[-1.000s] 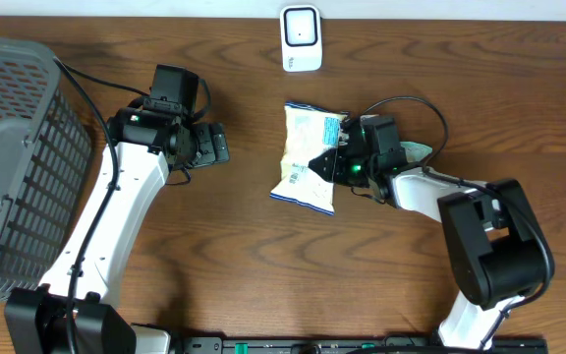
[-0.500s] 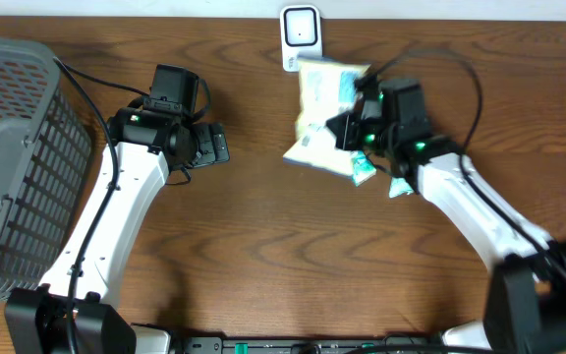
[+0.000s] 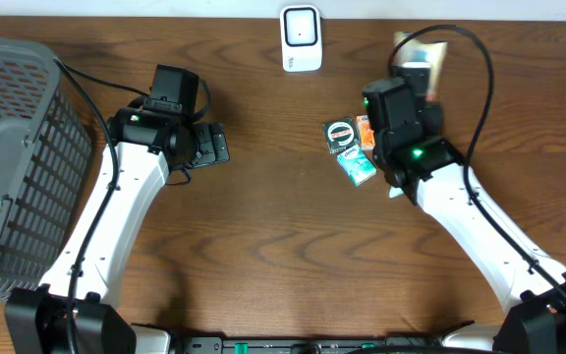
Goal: Scan the item barcode
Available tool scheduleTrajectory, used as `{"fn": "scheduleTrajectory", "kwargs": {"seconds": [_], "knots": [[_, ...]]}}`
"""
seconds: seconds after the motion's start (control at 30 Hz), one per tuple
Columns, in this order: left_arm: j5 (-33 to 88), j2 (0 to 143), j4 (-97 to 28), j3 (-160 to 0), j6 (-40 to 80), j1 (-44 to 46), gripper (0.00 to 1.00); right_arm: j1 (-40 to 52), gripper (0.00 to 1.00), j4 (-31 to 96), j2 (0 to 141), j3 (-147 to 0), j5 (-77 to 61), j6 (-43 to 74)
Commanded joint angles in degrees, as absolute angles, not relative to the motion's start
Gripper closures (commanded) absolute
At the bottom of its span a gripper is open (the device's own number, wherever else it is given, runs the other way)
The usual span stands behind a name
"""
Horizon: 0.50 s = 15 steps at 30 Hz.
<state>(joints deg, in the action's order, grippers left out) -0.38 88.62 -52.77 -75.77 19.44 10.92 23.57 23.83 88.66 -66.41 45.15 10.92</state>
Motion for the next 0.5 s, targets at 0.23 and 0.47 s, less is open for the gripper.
{"fn": "scheduleTrajectory", "kwargs": {"seconds": [0.23, 0.47], "knots": [[-1.1, 88.7, -53.1, -76.1, 19.1, 10.6, 0.02, 9.2, 0.99, 28.5, 88.9, -63.4, 59.0, 11.8], [-1.1, 88.7, -53.1, -76.1, 19.1, 10.6, 0.02, 2.7, 0.99, 26.7, 89.8, -57.1, 56.9, 17.8]]}}
